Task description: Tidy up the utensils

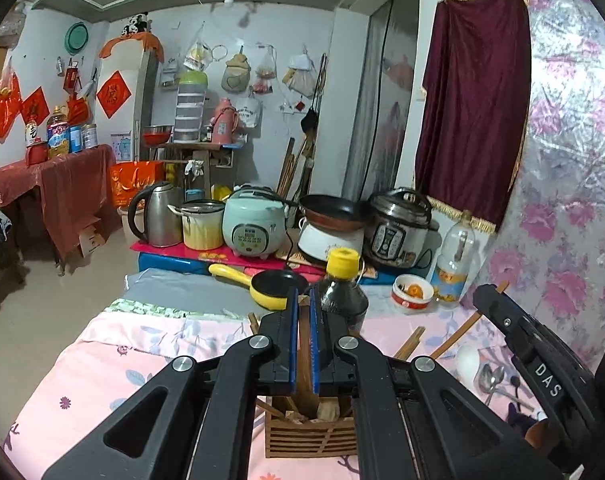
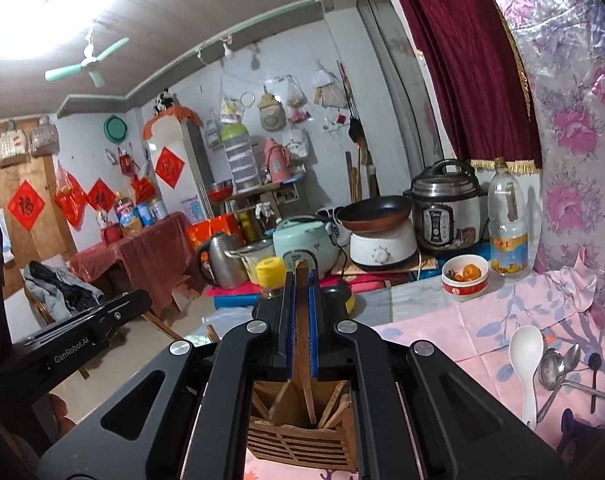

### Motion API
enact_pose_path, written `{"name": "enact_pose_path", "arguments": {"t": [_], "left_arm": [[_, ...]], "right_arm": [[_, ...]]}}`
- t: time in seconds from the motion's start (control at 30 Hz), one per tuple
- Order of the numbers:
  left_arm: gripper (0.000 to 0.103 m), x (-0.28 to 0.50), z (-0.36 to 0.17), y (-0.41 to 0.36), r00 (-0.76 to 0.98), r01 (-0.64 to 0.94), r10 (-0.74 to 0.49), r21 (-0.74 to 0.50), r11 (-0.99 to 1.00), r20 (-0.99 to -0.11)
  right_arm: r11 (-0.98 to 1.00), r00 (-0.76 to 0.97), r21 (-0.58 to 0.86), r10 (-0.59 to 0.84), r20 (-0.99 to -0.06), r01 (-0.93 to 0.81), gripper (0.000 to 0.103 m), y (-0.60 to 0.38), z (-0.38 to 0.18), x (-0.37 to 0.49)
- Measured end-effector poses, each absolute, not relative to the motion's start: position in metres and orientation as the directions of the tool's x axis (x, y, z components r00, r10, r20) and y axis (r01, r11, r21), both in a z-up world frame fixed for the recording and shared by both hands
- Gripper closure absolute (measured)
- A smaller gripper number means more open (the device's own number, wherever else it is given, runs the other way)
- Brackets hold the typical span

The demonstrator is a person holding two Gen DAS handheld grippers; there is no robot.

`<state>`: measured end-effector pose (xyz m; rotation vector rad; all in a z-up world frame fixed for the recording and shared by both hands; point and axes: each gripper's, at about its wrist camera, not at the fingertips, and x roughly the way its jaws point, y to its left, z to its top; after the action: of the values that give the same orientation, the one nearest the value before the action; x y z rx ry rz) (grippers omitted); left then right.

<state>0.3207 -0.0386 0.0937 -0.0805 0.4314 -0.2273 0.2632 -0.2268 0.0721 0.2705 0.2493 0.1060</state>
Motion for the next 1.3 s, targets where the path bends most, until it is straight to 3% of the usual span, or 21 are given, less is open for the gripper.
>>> {"name": "enact_pose_path", "arguments": {"t": [0.13, 0.2, 0.23, 0.27, 0.33, 0.4, 0.47, 0.53, 0.77, 1.3], "left_arm": [[0.096, 0.333, 0.08, -0.047, 0.845, 0.214, -0.23, -0.088, 0.973, -0.483], [0.082, 0.341, 0.071, -0.048, 0.822, 0.206, -0.224, -0.093, 0.974, -0.523], [0.062, 0.344, 0.067, -0.046, 0.812, 0.201, -0.23, -0.114, 0.973, -0.537], [0.053, 0.345, 0.066, -0.043, 0.811, 0.198, -0.235, -0.126, 0.972, -0.536], [0.052, 0.345, 0.066, -0.038, 0.812, 0.196, -0.243, -0.144, 0.97, -0.531], [0.044, 0.343, 0.069, -0.033, 0.816, 0.195, -0.248, -0.155, 0.969, -0.522], [0.028, 0.341, 0.073, -0.03, 0.828, 0.175, -0.237, -0.166, 0.97, -0.508], [0.022, 0.337, 0.077, -0.025, 0.839, 0.162, -0.229, -0.174, 0.971, -0.494], [0.012, 0.335, 0.083, -0.021, 0.841, 0.148, -0.223, -0.188, 0.971, -0.492], [0.01, 0.325, 0.091, -0.02, 0.867, 0.106, -0.162, -0.143, 0.984, -0.471]], "right_arm": [[0.971, 0.929, 0.228, 0.147, -0.341, -0.07, 0.092, -0.217, 0.06, 0.282], [0.968, 0.923, 0.246, 0.141, -0.359, -0.052, 0.077, -0.222, 0.055, 0.284], [0.964, 0.92, 0.26, 0.146, -0.364, -0.05, 0.067, -0.225, 0.055, 0.285], [0.962, 0.921, 0.271, 0.144, -0.362, -0.044, 0.064, -0.229, 0.055, 0.283], [0.961, 0.927, 0.274, 0.13, -0.352, -0.03, 0.061, -0.233, 0.057, 0.281], [0.961, 0.932, 0.275, 0.118, -0.343, -0.02, 0.059, -0.236, 0.06, 0.279], [0.959, 0.937, 0.284, 0.109, -0.331, -0.012, 0.052, -0.239, 0.061, 0.277], [0.957, 0.941, 0.291, 0.103, -0.322, -0.005, 0.048, -0.242, 0.061, 0.275], [0.958, 0.944, 0.288, 0.097, -0.316, -0.002, 0.038, -0.242, 0.062, 0.274], [0.965, 0.952, 0.263, 0.069, -0.298, 0.012, 0.034, -0.238, 0.068, 0.262]]}}
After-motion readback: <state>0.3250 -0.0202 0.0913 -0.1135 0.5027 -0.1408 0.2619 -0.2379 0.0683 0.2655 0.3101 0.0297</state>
